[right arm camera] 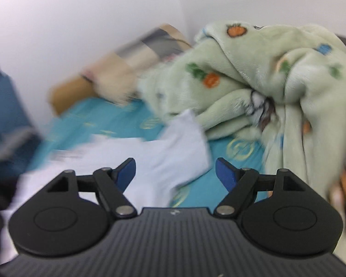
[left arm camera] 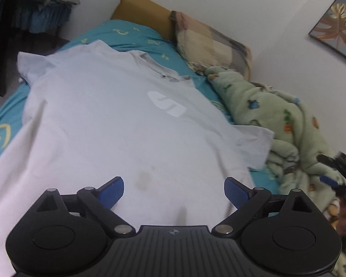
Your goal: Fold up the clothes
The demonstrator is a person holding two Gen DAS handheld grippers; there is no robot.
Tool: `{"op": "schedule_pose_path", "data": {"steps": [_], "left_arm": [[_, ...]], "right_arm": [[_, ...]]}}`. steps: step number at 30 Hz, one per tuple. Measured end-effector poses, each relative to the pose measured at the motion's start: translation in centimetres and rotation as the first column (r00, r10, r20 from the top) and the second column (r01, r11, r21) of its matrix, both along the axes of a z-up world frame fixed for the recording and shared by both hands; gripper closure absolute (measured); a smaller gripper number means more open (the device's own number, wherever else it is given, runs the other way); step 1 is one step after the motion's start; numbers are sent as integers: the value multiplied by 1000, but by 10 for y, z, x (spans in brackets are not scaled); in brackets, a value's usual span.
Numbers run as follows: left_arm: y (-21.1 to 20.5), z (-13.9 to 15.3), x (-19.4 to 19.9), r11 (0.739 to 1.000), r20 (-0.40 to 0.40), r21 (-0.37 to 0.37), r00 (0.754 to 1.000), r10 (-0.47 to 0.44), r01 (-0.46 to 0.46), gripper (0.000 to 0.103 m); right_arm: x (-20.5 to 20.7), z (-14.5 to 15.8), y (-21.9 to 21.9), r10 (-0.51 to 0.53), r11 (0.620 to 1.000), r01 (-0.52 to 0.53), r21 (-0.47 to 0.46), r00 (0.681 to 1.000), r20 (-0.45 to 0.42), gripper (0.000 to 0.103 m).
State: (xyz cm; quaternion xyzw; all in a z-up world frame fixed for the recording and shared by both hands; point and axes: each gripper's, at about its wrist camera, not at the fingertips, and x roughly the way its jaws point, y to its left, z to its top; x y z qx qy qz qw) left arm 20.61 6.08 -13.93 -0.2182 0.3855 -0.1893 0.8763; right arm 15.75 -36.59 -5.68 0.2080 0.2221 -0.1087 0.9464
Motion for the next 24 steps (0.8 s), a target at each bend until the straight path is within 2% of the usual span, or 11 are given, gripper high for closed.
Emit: {"op": "schedule_pose_path", "data": {"steps": [2,5,8,12,14,15,17,18,19,20,24], "left_arm": [[-6,3,-9,999,-20,36,1000,-21,22,14],[-15,2,-30,995,-40,38,995,-92,94,15],[-29,-2,-50,980,-88,30,977,-196,199,17],[-51,-19,-69,954,-171,59,944,-281,295,26],[-62,-28,-73,941,-206,75,929,-308,329,42],[-69,-29,-75,933,-212,84,921,-327,351,46],[-83,-29,-79,913,-209,112,907,-364,392,73],[-91,-27,-83,901,-195,143,904,-381,410,79],[-99,-22,-90,892,-173,162,902,-396,422,93],[-107,-15,-97,886,-147,168,900,-410,431,99],[-146,13,-130,855,-40,194,875,-483,481,100]], "right_arm": [[-59,8,1,-18,996,9,91,995,101,25],[-117,6,8,-1,991,-17,132,991,134,23],[-141,9,13,12,987,-38,156,986,167,23],[-140,12,14,2,987,-26,157,988,151,23],[-138,9,13,-4,985,-18,169,992,130,23],[-137,6,13,-4,986,-15,169,994,113,23],[-133,3,14,-7,986,-8,166,996,90,23],[-134,4,12,-12,986,-5,165,995,99,23],[-136,4,11,-16,986,-2,165,994,108,23],[-138,4,9,-21,986,2,164,993,116,23],[-145,6,3,-39,987,14,162,988,152,23]]}}
